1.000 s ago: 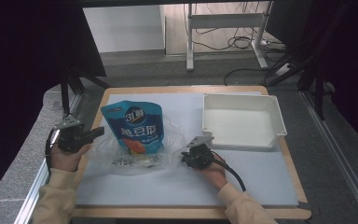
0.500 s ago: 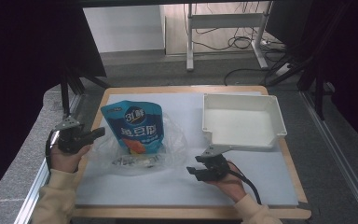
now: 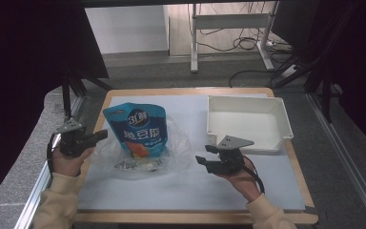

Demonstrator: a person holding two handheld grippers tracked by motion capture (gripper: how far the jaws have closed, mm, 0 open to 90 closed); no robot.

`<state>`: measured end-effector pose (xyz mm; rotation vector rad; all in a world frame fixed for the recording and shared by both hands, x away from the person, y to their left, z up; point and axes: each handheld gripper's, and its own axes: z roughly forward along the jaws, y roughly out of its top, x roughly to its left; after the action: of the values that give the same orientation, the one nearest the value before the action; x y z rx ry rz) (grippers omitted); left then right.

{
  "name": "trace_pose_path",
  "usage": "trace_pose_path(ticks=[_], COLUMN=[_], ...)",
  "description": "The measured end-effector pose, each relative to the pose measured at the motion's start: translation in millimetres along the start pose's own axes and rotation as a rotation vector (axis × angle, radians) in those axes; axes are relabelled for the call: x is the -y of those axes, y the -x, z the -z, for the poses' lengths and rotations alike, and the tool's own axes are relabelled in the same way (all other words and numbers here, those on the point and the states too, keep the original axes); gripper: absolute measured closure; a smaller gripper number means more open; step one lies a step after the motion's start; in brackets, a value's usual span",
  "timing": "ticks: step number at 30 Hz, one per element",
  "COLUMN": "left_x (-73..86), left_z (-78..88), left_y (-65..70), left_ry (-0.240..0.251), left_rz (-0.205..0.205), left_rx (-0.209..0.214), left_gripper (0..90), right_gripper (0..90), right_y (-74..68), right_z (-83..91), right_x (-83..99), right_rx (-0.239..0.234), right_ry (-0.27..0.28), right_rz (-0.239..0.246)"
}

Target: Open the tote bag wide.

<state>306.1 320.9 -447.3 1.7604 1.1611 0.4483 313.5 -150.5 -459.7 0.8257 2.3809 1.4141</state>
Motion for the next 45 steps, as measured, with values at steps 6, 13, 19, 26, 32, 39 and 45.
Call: trace_pose_path(ticks=[6, 13, 19, 26, 32, 39, 45], left_x=[-0.6, -0.9, -0.7, -0.6, -0.1, 0.4, -0.3], left_z=[0.9, 0.0, 0.7, 0.2, 1.3, 2.5, 4.2], left_y=[0.2, 1.5, 1.1, 2.9, 3.0, 1.3, 1.8], left_ry=[0.005, 0.002, 0.004, 0.003, 0.004, 0.005, 0.012], left_rz=[0.001, -0.004, -0.003, -0.004, -0.003, 0.000, 0.000], left_rx=[-0.004, -0.006, -0.008, -0.006, -0.007, -0.006, -0.006], left_gripper=[90.0, 90.0, 90.0, 90.0, 90.0, 90.0, 90.0], right_gripper=[43.1, 43.2, 43.2, 43.6, 42.3, 36.1, 35.7], right_y=[-9.9, -15.8, -12.2, -9.2, -12.4, -20.6, -10.2], right_z=[-6.5, -19.9, -29.0, -32.2, -49.5, -65.7, -75.1], right_x=[-21.2, -43.3, -52.8, -63.2, -71.2, -82.4, -80.2], right_rx=[0.002, -0.003, -0.007, -0.005, -0.015, -0.001, 0.035], right_ry=[0.021, 0.039, 0.055, 0.067, 0.045, -0.009, -0.035], right_rz=[0.032, 0.041, 0.022, 0.021, 0.024, 0.060, 0.044])
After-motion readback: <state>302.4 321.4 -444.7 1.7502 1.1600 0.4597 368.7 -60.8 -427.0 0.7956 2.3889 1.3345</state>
